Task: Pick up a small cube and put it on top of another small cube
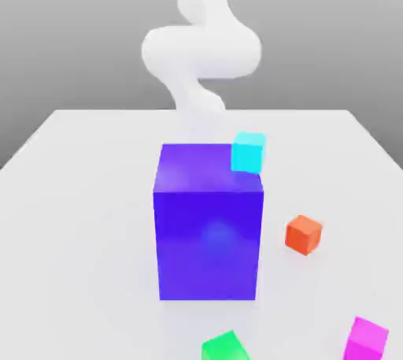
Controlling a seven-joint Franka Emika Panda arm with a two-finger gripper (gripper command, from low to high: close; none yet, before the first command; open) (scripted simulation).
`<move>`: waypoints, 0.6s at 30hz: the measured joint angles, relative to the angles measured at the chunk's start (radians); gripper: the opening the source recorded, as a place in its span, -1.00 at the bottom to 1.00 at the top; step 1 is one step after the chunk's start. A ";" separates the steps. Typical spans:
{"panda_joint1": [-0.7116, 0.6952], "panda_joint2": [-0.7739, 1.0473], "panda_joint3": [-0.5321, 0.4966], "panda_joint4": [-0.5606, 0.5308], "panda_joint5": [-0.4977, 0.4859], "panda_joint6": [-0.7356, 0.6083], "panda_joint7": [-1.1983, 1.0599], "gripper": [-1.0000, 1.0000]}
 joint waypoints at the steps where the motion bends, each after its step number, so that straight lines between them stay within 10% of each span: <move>1: 0.013 0.039 0.002 0.002 -0.001 0.011 -0.018 0.00; 18: 0.183 0.659 0.079 0.027 -0.017 0.186 -0.296 0.00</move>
